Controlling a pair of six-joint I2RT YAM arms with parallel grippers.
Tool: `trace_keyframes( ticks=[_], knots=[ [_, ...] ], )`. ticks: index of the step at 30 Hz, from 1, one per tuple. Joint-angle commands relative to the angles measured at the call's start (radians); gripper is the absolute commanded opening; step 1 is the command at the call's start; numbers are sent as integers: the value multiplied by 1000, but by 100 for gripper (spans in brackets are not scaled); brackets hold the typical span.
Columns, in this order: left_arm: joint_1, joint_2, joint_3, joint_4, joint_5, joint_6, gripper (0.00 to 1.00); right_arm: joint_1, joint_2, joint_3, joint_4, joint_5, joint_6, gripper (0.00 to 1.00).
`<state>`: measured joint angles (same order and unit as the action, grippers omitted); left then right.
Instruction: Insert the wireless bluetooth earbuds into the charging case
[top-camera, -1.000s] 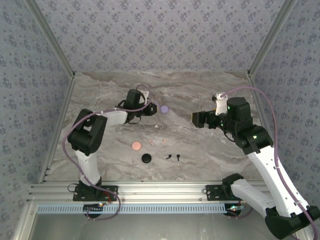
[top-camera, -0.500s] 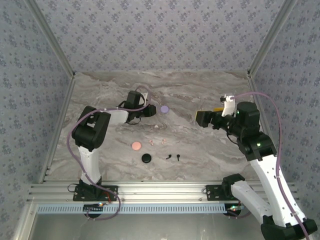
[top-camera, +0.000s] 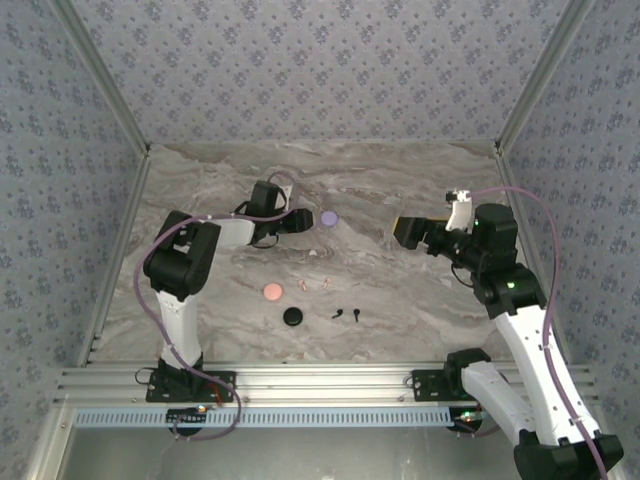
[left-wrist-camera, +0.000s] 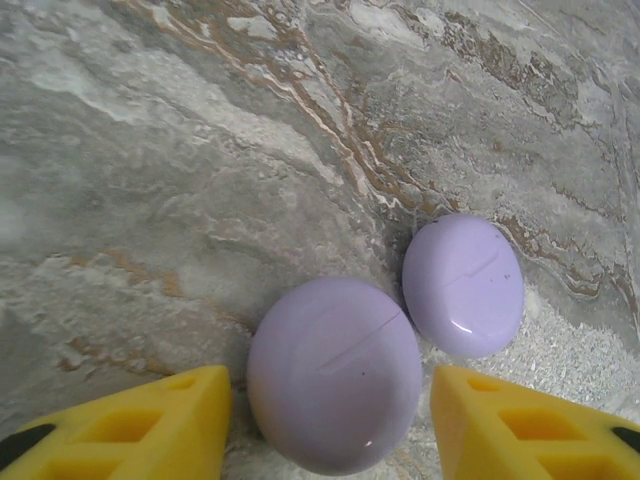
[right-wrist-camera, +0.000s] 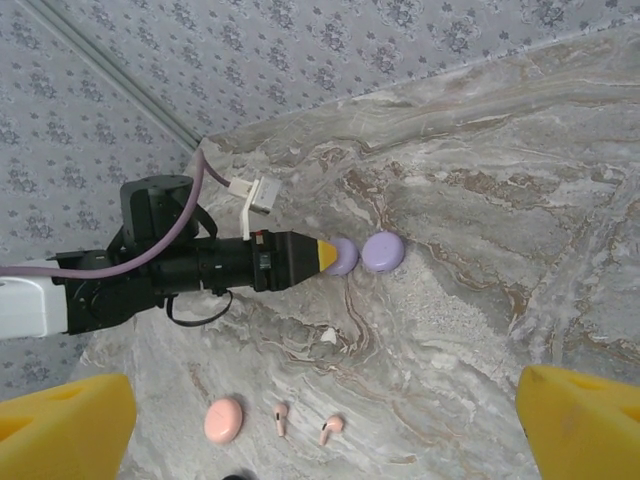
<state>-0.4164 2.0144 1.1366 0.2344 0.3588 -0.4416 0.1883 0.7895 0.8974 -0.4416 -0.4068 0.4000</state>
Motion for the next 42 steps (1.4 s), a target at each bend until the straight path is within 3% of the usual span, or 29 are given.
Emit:
trace_keyframes(
  ticks=[1, 7, 14, 17, 22, 29, 42],
  knots=[
    [16, -97, -29, -5, -26, 18, 58, 14, 15, -31, 19, 21, -15, 100],
    [19, -312, -138, 16, -82, 27, 63, 166, 83, -54, 44, 100, -97, 100],
    [28, -629, -292, -25, -257, 31, 76, 425, 192, -116, 226, 5, -408, 100],
    [53, -750, -341, -82, -318, 3, 82, 507, 272, -103, 263, 40, -516, 100],
    [128, -888, -396, -201, -369, -59, 89, 599, 510, 71, 158, 123, -539, 100],
    [275, -1000, -511, -218, -343, -165, 93, 725, 856, 352, -11, 238, -543, 100],
    [347, -1078, -571, -260, -332, -161, 95, 839, 1240, 653, -155, 317, -590, 98]
  ],
)
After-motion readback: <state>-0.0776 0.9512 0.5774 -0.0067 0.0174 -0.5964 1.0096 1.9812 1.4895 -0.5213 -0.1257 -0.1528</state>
